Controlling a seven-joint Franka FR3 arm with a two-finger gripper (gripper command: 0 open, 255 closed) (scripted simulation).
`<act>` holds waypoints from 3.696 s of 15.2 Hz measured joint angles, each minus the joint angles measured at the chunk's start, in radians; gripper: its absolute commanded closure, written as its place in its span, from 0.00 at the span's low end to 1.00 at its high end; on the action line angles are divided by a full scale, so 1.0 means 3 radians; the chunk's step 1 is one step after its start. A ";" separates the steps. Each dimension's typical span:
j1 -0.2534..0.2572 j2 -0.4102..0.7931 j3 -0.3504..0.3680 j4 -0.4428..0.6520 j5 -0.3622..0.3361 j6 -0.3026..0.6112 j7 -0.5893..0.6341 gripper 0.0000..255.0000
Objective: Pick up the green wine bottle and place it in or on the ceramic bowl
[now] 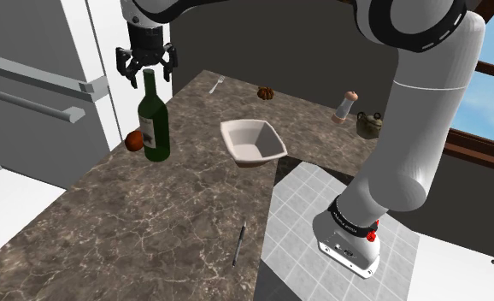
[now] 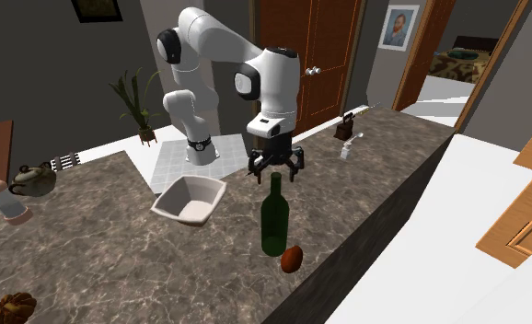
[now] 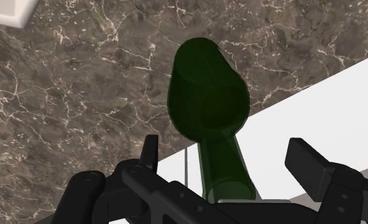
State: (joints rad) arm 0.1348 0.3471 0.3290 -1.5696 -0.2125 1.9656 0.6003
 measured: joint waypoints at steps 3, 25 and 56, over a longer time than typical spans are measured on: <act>0.0000 0.0000 0.0000 0.0000 0.0000 0.0001 0.0000 1.00; 0.0031 -0.0015 0.0018 0.0516 0.0032 -0.0526 -0.0066 1.00; -0.0307 -0.0879 -0.0084 0.0714 0.0362 -0.1498 -0.0606 1.00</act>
State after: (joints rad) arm 0.0426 0.0833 0.3039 -1.3553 -0.1039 1.5163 0.4186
